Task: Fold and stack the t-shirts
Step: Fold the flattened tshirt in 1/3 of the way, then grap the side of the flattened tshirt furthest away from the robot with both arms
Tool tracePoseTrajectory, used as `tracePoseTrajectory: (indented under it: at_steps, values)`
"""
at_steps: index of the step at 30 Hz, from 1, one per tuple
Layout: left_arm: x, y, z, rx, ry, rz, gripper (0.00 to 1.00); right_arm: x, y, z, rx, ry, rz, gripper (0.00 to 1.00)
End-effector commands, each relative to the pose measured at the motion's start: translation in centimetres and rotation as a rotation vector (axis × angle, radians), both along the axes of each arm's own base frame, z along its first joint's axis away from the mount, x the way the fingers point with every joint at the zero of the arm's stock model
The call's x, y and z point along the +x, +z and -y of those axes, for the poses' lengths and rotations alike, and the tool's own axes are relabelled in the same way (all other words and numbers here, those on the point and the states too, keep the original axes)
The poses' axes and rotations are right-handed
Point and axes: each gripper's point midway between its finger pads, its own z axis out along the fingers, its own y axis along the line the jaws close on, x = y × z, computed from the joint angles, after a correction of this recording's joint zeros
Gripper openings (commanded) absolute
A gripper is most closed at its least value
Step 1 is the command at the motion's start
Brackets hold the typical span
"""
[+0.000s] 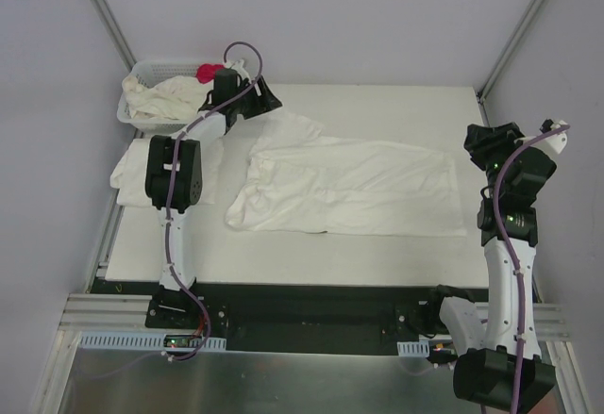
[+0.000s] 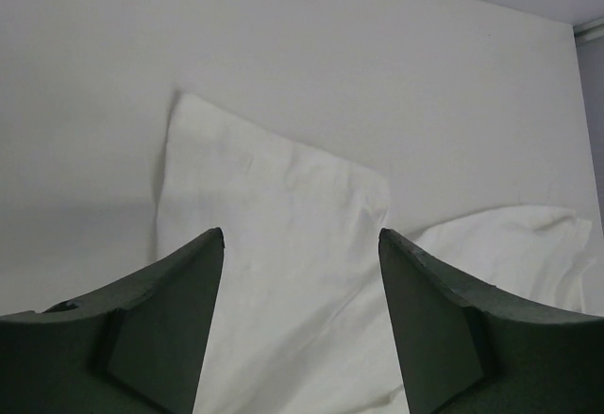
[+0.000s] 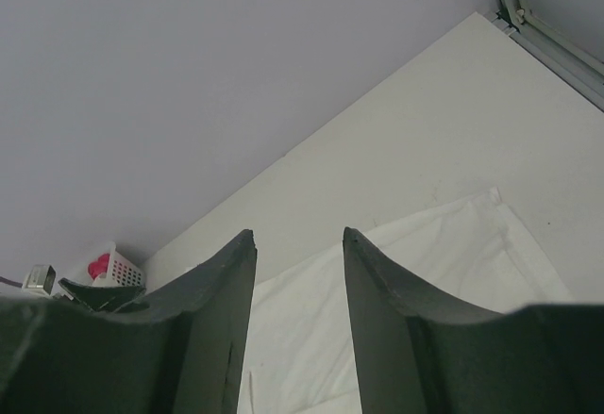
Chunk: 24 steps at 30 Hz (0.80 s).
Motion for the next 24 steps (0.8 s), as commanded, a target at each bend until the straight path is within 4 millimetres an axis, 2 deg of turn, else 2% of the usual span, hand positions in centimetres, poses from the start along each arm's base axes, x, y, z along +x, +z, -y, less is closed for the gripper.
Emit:
tracePoseTrajectory:
  at_steps: [1, 5, 14, 15, 20, 24]
  values:
    - [1.5, -1.7, -0.4, -0.017, -0.064, -0.055, 0.66, -0.3, 2.6, -0.1, -0.005, 0.011, 0.070, 0.45]
    - [3.6, -3.2, -1.6, -0.080, -0.042, -0.104, 0.66, -0.2, 2.4, -0.2, -0.003, 0.015, 0.064, 0.45]
    - [5.5, -2.6, -4.0, -0.024, 0.044, -0.091, 0.68, -1.6, 2.9, 0.1, -0.046, -0.008, 0.064, 0.45]
    - [5.4, -2.9, -4.2, -0.011, 0.052, -0.106, 0.68, -1.7, 2.3, 0.1, -0.045, -0.010, 0.041, 0.46]
    - [5.1, -2.8, -5.6, 0.086, 0.084, -0.111, 0.68, -2.6, 2.9, 0.4, -0.063, -0.033, 0.054, 0.45]
    - [4.3, -3.1, -5.9, 0.191, 0.043, -0.096, 0.68, -2.4, 3.1, 0.5, -0.056, -0.036, 0.058, 0.45]
